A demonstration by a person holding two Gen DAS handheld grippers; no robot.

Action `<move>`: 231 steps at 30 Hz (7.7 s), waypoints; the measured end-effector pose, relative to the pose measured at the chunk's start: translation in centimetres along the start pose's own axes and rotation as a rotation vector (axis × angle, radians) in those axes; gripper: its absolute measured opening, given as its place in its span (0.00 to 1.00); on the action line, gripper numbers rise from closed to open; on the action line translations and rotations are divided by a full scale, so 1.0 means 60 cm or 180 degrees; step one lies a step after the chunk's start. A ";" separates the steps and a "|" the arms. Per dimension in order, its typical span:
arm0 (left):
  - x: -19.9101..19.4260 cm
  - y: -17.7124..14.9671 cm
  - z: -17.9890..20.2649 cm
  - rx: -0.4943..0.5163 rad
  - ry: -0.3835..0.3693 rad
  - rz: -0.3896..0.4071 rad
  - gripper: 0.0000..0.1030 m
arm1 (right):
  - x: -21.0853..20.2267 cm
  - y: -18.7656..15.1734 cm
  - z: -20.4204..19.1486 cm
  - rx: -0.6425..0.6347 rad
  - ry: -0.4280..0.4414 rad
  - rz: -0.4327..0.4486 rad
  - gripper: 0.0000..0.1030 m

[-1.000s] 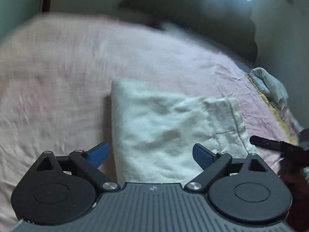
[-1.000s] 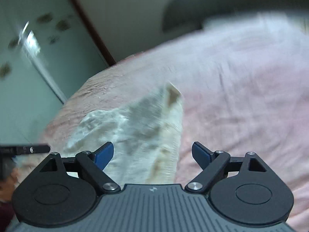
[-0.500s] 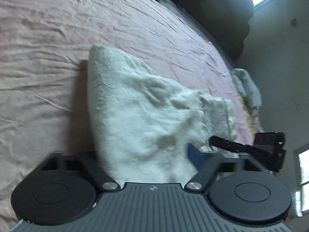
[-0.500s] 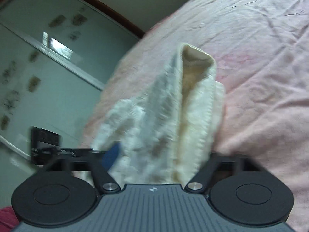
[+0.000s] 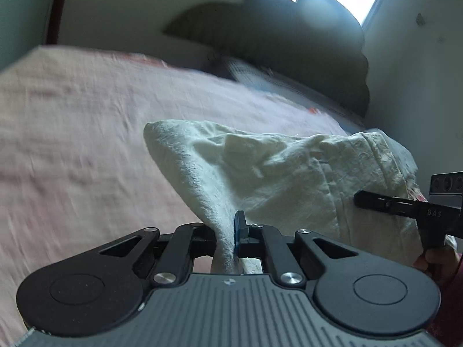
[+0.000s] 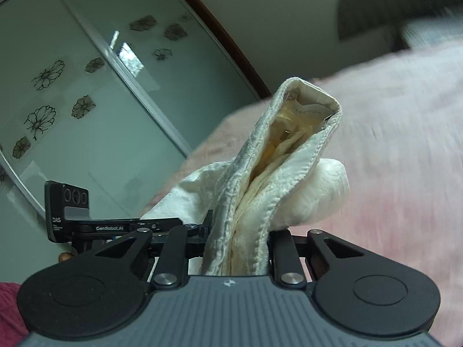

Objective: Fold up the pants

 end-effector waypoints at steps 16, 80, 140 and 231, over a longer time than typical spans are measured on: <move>0.177 0.069 -0.120 0.0014 0.0640 -0.0341 0.21 | 0.211 0.028 0.198 0.0712 -0.0445 -0.0177 0.32; 0.022 -0.181 -0.064 0.0306 0.1810 -0.0049 0.98 | 0.102 -0.196 -0.120 -0.0474 -0.2063 -0.0297 1.00; 0.020 -0.191 -0.067 0.0274 0.1646 0.0327 1.00 | 0.105 -0.234 -0.082 -0.0600 -0.2267 -0.0267 1.00; 0.019 -0.191 -0.066 0.0269 0.1642 0.0326 1.00 | 0.108 -0.232 -0.080 -0.0600 -0.2293 -0.0267 1.00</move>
Point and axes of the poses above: each gripper's, at about its wrist camera, not at the fingertips, and x roughly the way its jaws point, z to its right, y to its top, the point moved 8 cm from there along x, roughly the way its jaws point, and after that the axes turned 4 degrees about -x, right-handed, at the moved point
